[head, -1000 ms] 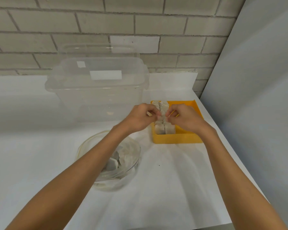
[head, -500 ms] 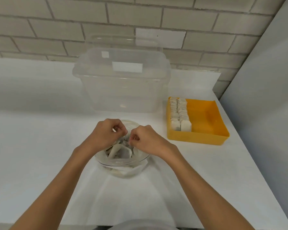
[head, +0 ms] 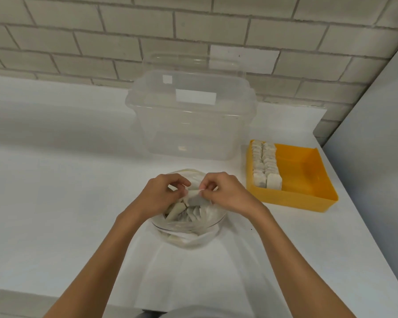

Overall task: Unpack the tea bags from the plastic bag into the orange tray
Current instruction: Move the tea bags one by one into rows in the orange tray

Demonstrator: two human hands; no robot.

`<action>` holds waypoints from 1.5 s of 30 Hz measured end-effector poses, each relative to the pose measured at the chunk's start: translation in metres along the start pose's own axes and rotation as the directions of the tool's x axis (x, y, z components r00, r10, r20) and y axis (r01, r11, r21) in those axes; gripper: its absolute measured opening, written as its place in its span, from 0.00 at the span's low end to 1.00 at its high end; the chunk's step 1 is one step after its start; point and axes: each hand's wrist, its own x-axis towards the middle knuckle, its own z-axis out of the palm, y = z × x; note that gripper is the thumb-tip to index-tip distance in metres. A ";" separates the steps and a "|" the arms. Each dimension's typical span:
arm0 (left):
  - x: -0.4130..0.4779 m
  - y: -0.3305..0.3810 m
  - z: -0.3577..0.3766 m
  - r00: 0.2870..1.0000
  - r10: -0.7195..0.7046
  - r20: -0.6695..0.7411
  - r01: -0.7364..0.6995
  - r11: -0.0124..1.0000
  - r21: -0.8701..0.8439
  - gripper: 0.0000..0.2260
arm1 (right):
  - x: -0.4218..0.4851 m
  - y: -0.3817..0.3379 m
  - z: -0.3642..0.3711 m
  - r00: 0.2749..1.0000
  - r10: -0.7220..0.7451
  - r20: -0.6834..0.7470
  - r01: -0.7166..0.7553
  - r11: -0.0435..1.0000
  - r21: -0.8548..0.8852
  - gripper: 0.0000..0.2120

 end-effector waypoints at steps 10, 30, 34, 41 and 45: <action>-0.008 0.017 0.019 0.996 -0.076 0.051 0.091 0.748 -0.658 0.07 | 0.000 -0.002 -0.025 0.981 0.011 -0.195 0.073 0.905 0.420 0.04; -0.001 0.039 -0.008 0.988 0.017 -0.152 -0.093 0.854 -0.512 0.10 | 0.002 -0.017 -0.027 0.957 -0.120 -0.265 0.209 0.916 0.342 0.09; 0.002 0.040 -0.014 0.981 0.093 -0.170 -0.156 0.898 -0.411 0.05 | 0.005 -0.020 -0.024 0.955 -0.141 -0.261 0.209 0.944 0.255 0.12; 0.007 0.017 -0.030 0.955 0.023 -0.297 -0.119 0.943 -0.310 0.02 | 0.007 -0.009 0.010 0.988 -0.103 -0.120 0.105 0.994 0.015 0.10; 0.007 0.014 -0.032 0.954 0.019 -0.300 -0.115 0.945 -0.306 0.02 | 0.004 -0.004 0.036 0.983 -0.131 0.128 0.146 0.983 -0.116 0.09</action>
